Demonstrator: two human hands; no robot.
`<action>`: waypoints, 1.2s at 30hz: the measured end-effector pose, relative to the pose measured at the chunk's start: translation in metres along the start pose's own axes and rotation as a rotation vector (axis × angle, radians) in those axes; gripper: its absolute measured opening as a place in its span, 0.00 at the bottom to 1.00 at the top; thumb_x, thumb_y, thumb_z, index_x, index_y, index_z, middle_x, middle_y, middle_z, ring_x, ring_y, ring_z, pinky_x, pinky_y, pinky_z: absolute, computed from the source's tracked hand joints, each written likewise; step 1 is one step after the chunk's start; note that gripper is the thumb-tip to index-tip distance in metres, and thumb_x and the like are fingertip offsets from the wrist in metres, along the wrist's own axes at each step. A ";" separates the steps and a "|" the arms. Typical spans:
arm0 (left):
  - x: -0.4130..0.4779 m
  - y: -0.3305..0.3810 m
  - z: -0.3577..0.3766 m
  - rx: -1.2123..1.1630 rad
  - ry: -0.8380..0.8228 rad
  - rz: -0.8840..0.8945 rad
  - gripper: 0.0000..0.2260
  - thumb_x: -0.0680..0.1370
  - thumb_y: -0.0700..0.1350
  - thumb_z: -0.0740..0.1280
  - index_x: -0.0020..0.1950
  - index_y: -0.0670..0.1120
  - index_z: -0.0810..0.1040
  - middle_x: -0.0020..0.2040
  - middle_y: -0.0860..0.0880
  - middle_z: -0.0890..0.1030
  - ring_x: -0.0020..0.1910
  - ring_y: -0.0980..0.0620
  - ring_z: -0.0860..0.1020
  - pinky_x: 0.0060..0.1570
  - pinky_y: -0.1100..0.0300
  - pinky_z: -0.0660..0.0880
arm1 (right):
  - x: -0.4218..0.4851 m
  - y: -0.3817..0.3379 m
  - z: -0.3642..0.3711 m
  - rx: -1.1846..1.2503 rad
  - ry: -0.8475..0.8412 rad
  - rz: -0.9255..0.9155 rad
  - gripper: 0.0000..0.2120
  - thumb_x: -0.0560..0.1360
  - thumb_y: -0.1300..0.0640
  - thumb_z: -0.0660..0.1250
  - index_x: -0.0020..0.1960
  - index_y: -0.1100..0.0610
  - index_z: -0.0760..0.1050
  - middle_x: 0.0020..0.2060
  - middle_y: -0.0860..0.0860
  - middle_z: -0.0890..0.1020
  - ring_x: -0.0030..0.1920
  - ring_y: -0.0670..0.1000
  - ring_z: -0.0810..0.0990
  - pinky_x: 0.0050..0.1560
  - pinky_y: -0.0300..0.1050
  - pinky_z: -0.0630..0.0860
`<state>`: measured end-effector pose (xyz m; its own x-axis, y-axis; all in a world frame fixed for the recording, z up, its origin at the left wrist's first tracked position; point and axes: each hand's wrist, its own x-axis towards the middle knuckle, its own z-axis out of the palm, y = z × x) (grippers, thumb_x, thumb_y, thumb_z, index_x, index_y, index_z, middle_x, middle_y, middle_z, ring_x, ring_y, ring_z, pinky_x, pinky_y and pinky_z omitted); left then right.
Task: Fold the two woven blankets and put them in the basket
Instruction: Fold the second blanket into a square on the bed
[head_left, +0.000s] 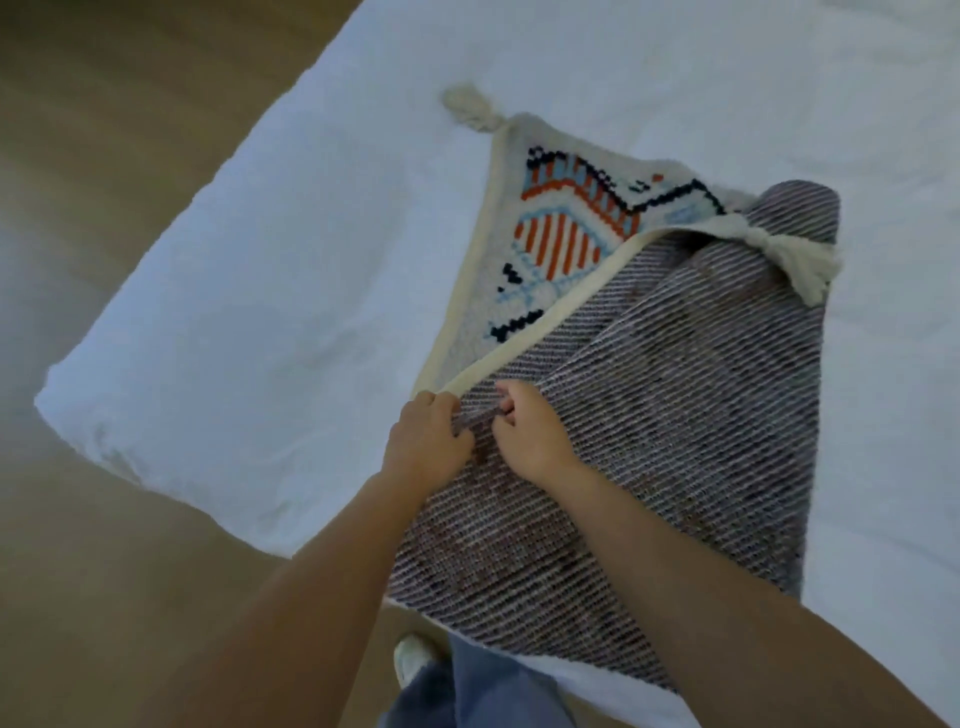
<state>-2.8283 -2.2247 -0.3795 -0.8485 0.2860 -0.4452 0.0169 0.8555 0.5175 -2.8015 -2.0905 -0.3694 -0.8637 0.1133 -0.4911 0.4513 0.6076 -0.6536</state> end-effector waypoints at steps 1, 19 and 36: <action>0.015 0.014 0.001 0.014 -0.005 0.021 0.15 0.76 0.48 0.61 0.61 0.46 0.72 0.58 0.44 0.72 0.58 0.45 0.71 0.55 0.54 0.69 | 0.008 0.005 -0.014 0.020 0.019 0.008 0.18 0.80 0.58 0.57 0.70 0.55 0.63 0.65 0.53 0.70 0.59 0.52 0.72 0.56 0.42 0.69; 0.258 0.292 0.046 0.383 0.063 0.343 0.26 0.78 0.47 0.62 0.74 0.47 0.57 0.70 0.44 0.67 0.67 0.43 0.66 0.62 0.46 0.67 | 0.151 0.128 -0.253 0.514 0.481 0.307 0.11 0.78 0.52 0.60 0.55 0.57 0.74 0.43 0.51 0.79 0.43 0.52 0.79 0.46 0.51 0.78; 0.354 0.221 -0.095 -0.252 0.457 0.280 0.08 0.78 0.39 0.56 0.50 0.42 0.75 0.44 0.48 0.76 0.43 0.50 0.73 0.41 0.59 0.67 | 0.279 -0.009 -0.221 0.518 0.452 -0.171 0.28 0.77 0.41 0.57 0.74 0.50 0.57 0.72 0.48 0.65 0.71 0.47 0.62 0.72 0.47 0.58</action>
<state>-3.1745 -1.9752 -0.3534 -0.9727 0.2232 0.0642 0.1941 0.6297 0.7522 -3.0965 -1.8911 -0.3735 -0.8901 0.4329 -0.1429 0.2525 0.2070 -0.9452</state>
